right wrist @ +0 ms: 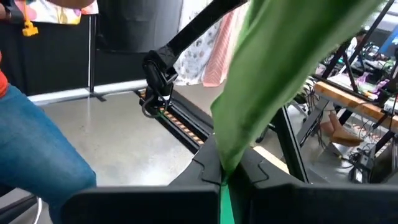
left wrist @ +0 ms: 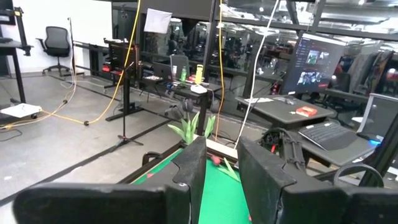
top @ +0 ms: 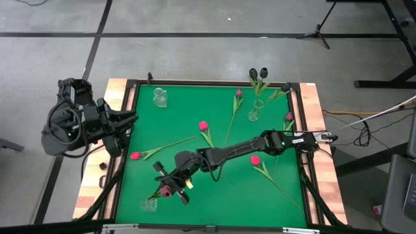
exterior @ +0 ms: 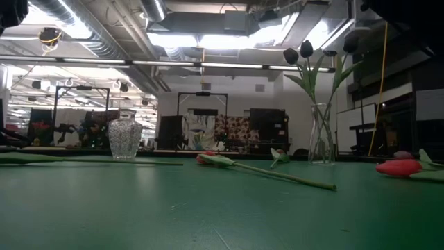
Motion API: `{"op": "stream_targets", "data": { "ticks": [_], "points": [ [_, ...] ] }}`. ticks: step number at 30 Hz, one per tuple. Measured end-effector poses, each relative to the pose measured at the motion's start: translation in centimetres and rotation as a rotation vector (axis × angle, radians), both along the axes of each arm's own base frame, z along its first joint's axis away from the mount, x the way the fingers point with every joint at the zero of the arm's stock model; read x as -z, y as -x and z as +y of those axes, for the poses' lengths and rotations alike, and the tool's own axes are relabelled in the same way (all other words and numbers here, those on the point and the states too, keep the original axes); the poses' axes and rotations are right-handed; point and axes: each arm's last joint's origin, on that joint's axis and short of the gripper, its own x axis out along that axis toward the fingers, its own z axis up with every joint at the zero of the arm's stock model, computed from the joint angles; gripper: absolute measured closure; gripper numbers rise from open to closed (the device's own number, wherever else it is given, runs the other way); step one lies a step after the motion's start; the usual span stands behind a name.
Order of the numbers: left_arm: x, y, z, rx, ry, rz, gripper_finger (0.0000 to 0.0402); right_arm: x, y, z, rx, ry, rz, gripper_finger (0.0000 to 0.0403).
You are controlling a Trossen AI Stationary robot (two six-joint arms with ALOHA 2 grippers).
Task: Sort flowers into vase by color
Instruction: Put the bottom dark red flower into the bottom transparent vase
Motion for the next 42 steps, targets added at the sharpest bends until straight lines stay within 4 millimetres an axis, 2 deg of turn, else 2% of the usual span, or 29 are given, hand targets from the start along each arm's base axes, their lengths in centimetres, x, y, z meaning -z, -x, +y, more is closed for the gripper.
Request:
{"op": "stream_targets", "data": {
  "ticks": [12,26,39,42],
  "points": [
    [0.3,0.0,0.1,0.0,-0.008,0.005,0.0312,0.3,-0.1,0.0,0.0,0.0,0.01,0.0397],
    [0.6,0.1,0.2,-0.001,-0.013,0.007,0.0312,2.4,-0.7,0.2,0.01,-0.024,0.029,0.0395],
    [0.7,0.1,0.2,-0.001,0.01,-0.006,0.0312,2.3,-0.8,0.3,0.021,-0.049,0.026,0.0374],
    [0.7,0.1,0.2,-0.001,0.011,-0.006,0.0312,2.4,-0.8,0.3,0.021,-0.048,0.037,0.0355]
  ]
}}
